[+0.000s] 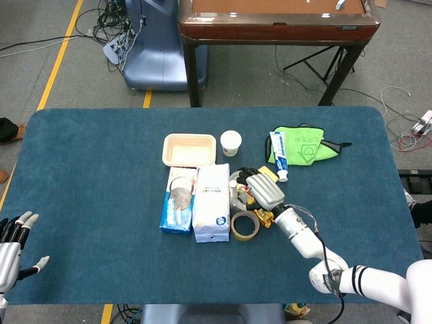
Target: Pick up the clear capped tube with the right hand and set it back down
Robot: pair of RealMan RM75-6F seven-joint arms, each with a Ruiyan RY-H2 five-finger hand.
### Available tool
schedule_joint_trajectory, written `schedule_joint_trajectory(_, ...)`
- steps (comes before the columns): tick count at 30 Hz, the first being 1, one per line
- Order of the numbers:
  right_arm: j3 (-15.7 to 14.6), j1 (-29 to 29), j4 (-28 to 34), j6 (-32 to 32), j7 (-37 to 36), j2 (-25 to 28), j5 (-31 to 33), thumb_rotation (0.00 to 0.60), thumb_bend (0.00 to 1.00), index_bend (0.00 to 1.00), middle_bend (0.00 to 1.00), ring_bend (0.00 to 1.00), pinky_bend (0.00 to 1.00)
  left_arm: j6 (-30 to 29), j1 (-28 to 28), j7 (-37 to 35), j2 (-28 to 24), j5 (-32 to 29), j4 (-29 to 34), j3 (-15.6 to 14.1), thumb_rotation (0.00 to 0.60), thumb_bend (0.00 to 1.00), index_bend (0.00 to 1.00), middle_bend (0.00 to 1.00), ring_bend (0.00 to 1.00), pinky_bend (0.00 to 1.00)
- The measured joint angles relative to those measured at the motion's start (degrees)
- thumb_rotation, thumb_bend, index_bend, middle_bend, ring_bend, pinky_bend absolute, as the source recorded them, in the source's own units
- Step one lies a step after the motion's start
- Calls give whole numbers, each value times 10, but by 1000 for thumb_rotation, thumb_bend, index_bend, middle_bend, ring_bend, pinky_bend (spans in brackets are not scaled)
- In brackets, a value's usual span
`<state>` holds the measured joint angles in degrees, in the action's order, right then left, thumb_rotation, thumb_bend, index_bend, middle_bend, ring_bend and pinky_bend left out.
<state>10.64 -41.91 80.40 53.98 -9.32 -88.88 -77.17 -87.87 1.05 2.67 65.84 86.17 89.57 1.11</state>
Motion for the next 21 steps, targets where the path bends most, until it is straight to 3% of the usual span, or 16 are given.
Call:
schedule_joint_trajectory(5,-3,-1,2,-8,5,4,3,600,441,374,212,86,121,0,1,-2,1,2,-2,0,600,189,114,72,76,15)
schedule_joint_trajectory(14,0,3,27,2,15,25,5,600,426,198,147,67,92,3,1,-6,2,-1,-6,0,600,189,114,72,76,14)
schedule_joint_trajectory(21,4,34,75,65,26,72,-6,600,418,182,157,65,92,-1,-1,-11,-3,-3,-7,3,600,189,114,72,76,15)
